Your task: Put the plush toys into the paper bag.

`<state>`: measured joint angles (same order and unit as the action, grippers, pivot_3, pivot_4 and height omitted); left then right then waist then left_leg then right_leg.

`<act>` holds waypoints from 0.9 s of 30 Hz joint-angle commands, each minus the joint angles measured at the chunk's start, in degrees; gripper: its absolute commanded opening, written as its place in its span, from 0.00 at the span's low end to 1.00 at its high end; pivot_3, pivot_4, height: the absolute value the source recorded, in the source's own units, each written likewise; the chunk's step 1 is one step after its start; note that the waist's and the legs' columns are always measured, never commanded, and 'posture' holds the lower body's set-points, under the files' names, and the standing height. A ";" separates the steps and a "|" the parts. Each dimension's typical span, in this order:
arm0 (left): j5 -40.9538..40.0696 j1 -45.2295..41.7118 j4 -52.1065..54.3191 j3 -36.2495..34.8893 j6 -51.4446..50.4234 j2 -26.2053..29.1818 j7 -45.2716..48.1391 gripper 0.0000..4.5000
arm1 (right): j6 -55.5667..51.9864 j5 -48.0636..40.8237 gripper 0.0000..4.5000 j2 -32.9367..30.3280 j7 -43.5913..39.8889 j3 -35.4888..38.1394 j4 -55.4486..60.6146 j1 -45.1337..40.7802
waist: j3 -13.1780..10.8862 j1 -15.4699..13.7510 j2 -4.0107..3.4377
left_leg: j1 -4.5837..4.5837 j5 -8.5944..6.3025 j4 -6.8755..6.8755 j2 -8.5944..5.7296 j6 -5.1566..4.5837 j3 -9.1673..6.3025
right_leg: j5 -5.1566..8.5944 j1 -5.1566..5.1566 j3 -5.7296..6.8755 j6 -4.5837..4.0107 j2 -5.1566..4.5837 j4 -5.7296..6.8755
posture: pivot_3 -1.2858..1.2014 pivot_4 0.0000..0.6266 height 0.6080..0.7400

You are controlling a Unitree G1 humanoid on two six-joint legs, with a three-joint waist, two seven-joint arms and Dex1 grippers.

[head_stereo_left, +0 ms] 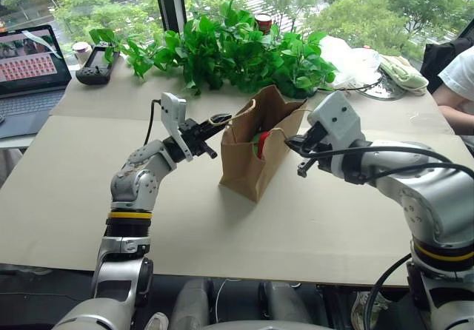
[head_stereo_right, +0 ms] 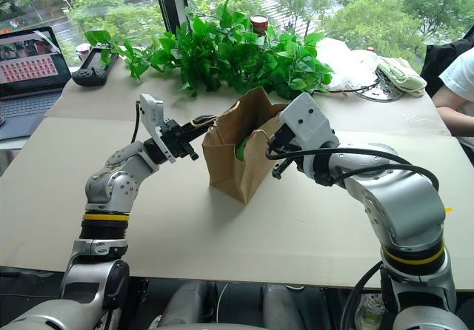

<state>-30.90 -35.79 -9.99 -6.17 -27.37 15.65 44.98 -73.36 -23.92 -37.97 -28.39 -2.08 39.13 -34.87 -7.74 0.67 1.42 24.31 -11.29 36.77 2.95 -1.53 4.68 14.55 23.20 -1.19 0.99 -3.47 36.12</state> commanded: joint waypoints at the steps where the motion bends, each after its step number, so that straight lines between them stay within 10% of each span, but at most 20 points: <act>1: 0.36 -2.84 -0.33 -0.12 1.62 0.02 -0.04 0.00 | -0.33 -0.41 0.00 -0.26 0.77 0.92 0.81 -0.79 | 0.00 -0.01 0.00 | 0.01 0.00 0.00 0.00 0.00 0.00 | 0.00 0.01 0.00 0.00 0.00 0.00 | 0.52 0.24 1.00; 6: -0.47 -3.76 0.12 -0.15 0.77 -0.23 -0.12 0.00 | 0.12 -0.21 0.13 1.35 2.44 2.49 0.20 -1.77 | 0.00 0.00 0.00 | 0.02 0.00 0.00 -0.01 0.00 0.00 | 0.00 0.00 0.00 0.00 0.00 -0.01 | 0.52 0.24 1.00; 18: -9.83 -3.64 6.74 -3.48 -11.94 2.54 0.18 0.91 | 0.14 -7.11 1.00 7.36 2.20 11.99 1.66 -5.44 | 0.00 0.07 0.00 | 0.02 0.00 -0.01 0.01 0.00 -0.02 | 0.00 0.02 0.01 0.00 0.01 0.00 | 0.52 0.24 1.00; 27: -20.65 2.39 17.23 -9.17 -24.08 10.76 0.14 0.99 | -0.83 -22.62 1.00 0.34 -7.27 24.99 3.75 -2.82 | -0.01 0.03 -0.01 | 0.02 -0.03 -0.06 0.02 -0.03 -0.01 | 0.00 0.00 0.02 0.00 -0.03 -0.05 | 0.52 0.24 1.00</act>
<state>-49.44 -34.71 4.01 -14.34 -49.88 25.32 44.50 -74.44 -42.17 -36.53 -33.37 19.09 41.09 -38.11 -7.75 0.70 1.42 24.31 -11.33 36.71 2.97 -1.57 4.68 14.55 23.18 -1.19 0.99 -3.50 36.07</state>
